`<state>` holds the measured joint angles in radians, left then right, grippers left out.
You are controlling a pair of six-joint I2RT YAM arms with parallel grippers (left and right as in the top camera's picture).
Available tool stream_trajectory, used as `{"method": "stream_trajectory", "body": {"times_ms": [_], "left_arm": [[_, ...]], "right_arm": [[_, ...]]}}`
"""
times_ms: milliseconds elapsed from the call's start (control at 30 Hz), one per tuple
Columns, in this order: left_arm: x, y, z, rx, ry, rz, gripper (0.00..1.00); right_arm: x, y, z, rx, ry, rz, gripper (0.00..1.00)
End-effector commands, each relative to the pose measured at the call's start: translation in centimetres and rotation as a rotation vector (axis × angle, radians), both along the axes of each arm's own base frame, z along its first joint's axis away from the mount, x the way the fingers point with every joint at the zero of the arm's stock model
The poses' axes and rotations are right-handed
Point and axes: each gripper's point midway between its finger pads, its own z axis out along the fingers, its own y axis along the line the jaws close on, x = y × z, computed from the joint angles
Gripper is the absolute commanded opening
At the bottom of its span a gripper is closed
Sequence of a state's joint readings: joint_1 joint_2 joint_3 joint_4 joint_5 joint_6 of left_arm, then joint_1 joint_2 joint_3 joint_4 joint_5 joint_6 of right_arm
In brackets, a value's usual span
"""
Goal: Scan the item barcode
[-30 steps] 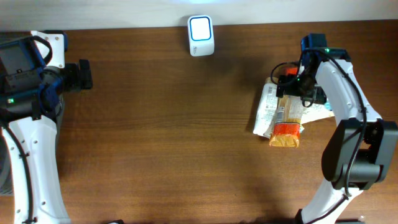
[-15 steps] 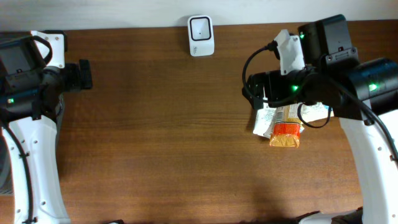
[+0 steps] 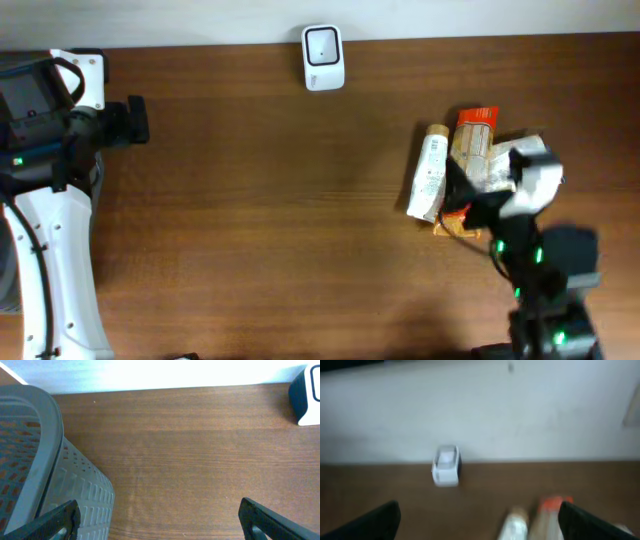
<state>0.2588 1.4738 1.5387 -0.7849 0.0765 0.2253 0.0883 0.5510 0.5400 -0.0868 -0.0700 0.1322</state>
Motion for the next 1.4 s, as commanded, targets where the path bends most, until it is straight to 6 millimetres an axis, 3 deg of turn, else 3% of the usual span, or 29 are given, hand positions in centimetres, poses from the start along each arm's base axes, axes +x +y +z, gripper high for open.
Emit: {"method": "stream_trajectory", "body": {"times_ms": [0,33,167,367,1000,1100,1167,1267,1300,1367], "left_arm": [[-0.1,0.1,0.3,0.01,-0.008,-0.008,0.99],[-0.1,0.1,0.3,0.01,-0.008,-0.008,0.99],[-0.1,0.1,0.3,0.01,-0.008,-0.008,0.99],[-0.1,0.1,0.3,0.01,-0.007,-0.008,0.99],[-0.6,-0.6,0.3,0.007,0.002,-0.022,0.99],[-1.9,-3.1,2.2,0.062,-0.042,-0.052,0.99],[-4.6,-5.7,0.5,0.057,-0.021,-0.111,0.99],[-8.3,-6.8,-2.3,0.07,-0.005,-0.127,0.99],[-9.5,-7.1,-2.8,0.069,-0.059,-0.134,0.99],[-9.8,-8.5,-2.3,0.051,-0.266,-0.194,0.99]], "right_arm": [[-2.3,-0.9,-4.3,0.007,-0.064,-0.036,0.99],[-3.2,-1.0,-6.2,0.009,-0.089,-0.036,0.99],[-3.7,-1.0,-10.2,0.009,-0.088,-0.036,0.99],[-3.8,-1.4,-12.9,0.0,-0.021,-0.06,0.99],[-3.8,-1.4,-12.9,0.001,-0.022,-0.059,0.99],[-3.8,-1.4,-12.9,0.001,-0.022,-0.059,0.99],[-3.8,-1.4,-12.9,0.001,-0.022,-0.059,0.99],[-3.8,-1.4,-12.9,0.001,-0.022,-0.059,0.99],[-3.8,-1.4,-12.9,0.001,-0.022,-0.059,0.99],[-3.8,-1.4,-12.9,0.001,-0.022,-0.059,0.99]]}}
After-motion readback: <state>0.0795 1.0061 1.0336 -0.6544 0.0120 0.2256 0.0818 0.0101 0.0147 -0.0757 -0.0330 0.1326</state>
